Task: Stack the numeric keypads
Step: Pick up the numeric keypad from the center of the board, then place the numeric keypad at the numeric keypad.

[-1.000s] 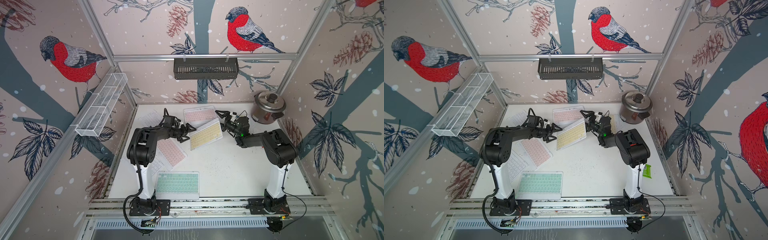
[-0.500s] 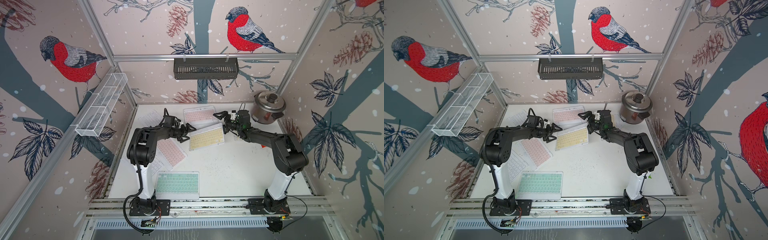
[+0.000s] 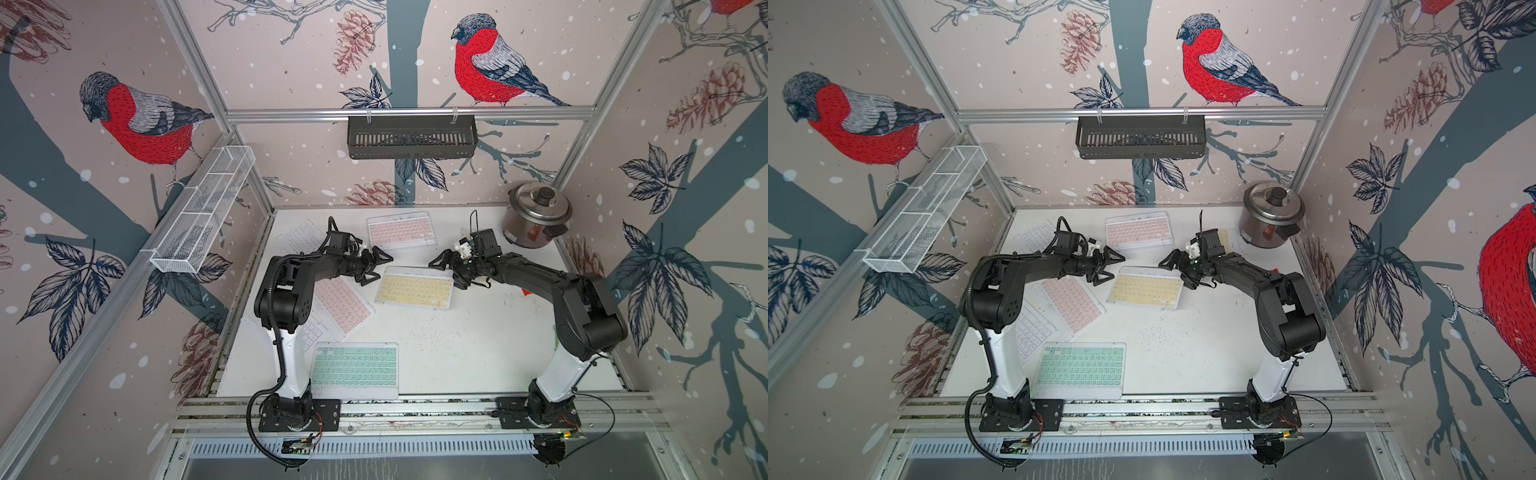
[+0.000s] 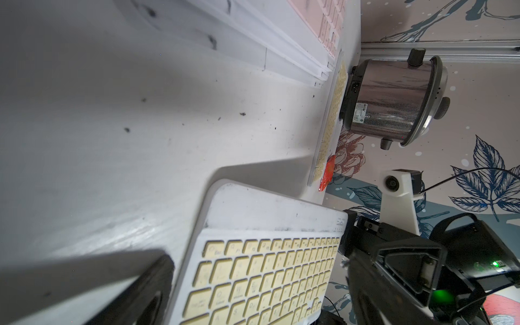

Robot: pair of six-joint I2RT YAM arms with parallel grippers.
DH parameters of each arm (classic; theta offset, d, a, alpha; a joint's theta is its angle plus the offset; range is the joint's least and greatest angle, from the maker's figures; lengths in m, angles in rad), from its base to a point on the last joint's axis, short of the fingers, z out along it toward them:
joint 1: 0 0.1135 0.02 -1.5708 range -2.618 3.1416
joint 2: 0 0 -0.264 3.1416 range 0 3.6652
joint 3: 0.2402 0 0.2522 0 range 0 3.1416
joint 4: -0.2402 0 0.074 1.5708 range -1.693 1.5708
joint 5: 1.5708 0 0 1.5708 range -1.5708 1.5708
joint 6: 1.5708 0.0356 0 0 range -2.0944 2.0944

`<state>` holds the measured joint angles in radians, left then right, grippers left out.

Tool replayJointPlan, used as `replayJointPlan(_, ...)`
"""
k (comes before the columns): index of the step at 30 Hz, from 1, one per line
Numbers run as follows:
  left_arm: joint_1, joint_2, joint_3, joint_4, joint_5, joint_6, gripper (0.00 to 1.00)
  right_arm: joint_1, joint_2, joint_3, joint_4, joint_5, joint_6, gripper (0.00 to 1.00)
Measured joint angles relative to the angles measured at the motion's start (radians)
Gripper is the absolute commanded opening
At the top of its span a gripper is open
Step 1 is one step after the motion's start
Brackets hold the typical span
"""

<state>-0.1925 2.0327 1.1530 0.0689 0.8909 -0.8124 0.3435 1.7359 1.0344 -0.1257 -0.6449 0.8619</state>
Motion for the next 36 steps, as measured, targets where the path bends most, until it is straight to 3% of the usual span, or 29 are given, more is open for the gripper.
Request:
replayJointPlan(6,0.000,0.005,0.000,0.014,0.013,-0.003,0.97,-0.002,-0.041,-0.068,-0.039,0.030,-0.058,0.52)
replayJointPlan(13,0.000,0.003,0.002,0.011,0.014,-0.008,0.96,-0.011,-0.080,-0.089,-0.043,0.040,-0.120,0.10)
replayJointPlan(17,0.000,-0.038,0.053,-0.086,-0.018,-0.018,0.97,-0.016,-0.073,-0.027,0.019,-0.023,-0.159,0.06)
replayJointPlan(23,0.037,-0.097,0.291,-0.235,-0.038,0.058,0.97,-0.042,0.045,0.191,-0.017,-0.061,-0.260,0.05)
replayJointPlan(33,0.091,0.036,0.554,-0.439,-0.159,0.181,0.96,-0.108,0.423,0.681,-0.101,-0.258,-0.447,0.04)
replayJointPlan(36,0.092,0.097,0.625,-0.473,-0.195,0.218,0.96,-0.106,0.501,0.784,-0.135,-0.340,-0.504,0.09)
